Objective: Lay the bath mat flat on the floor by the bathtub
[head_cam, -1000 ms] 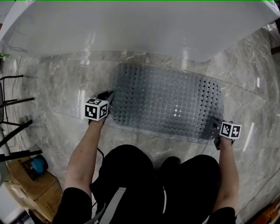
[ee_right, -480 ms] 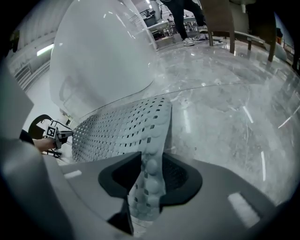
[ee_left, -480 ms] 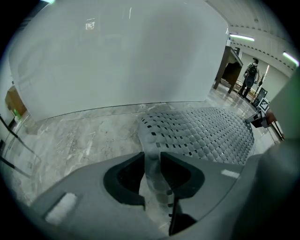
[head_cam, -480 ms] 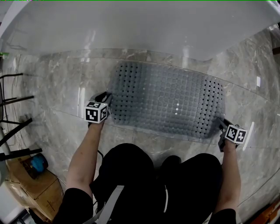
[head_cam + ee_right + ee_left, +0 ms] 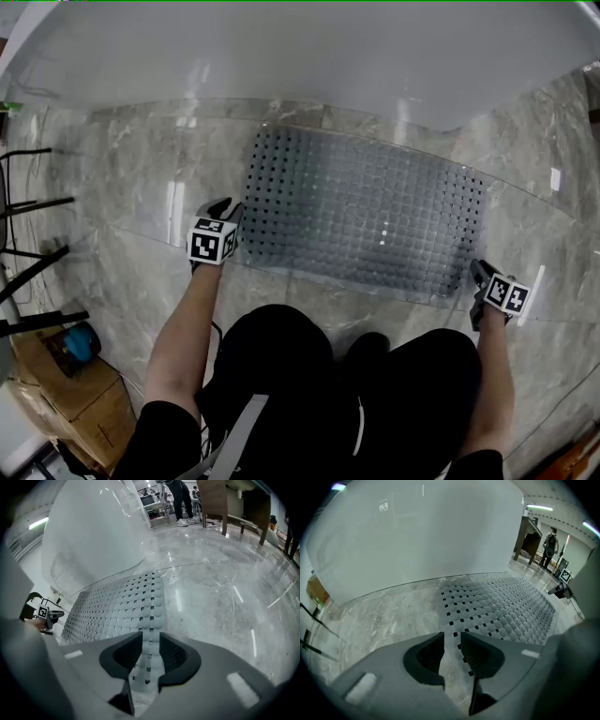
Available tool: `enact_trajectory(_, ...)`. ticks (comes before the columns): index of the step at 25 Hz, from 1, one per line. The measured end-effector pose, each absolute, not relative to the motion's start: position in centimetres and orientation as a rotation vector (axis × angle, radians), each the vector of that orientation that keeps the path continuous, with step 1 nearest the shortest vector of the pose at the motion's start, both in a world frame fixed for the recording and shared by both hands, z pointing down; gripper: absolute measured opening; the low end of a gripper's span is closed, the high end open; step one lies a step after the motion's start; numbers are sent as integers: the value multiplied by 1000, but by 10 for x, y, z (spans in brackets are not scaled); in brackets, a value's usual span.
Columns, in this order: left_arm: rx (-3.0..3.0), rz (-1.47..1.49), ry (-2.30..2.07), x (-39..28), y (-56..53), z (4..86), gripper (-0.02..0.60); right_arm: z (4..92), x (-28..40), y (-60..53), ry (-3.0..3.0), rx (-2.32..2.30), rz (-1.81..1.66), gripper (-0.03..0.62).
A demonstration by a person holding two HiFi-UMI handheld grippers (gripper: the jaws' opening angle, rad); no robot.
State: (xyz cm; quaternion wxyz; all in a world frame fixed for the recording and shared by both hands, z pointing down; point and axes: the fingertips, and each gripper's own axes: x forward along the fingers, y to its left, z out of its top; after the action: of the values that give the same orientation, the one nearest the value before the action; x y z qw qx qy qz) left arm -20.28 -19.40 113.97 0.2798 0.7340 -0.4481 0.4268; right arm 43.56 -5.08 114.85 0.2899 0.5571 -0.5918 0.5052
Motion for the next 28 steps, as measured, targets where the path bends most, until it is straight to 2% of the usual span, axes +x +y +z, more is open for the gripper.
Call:
enact_trajectory(4, 1961, 1121, -1122, -191, -166, 1149, 113, 1146, 424, -52, -1625, 1468, 1343, 86)
enact_trajectory(11, 1924, 1004, -1077, -177, -142, 1170, 87, 1177, 393, -38, -1629, 1315, 1395, 86)
enact_trajectory(14, 1926, 1047, -1054, -178, -141, 1175, 86, 1188, 383, -28, -1612, 1259, 1402, 82)
enact_trajectory(19, 1937, 1183, -1006, -173, -141, 1187, 86, 1192, 387, -26, -1594, 1268, 1359, 0)
enact_trajectory(26, 1970, 1329, -1008, -171, -141, 1192, 79, 1189, 378, -23, -1604, 1219, 1314, 2)
enact_trajectory(28, 1971, 1293, -1044, -173, -145, 1188, 43, 1190, 380, -26, -1615, 1211, 1316, 16)
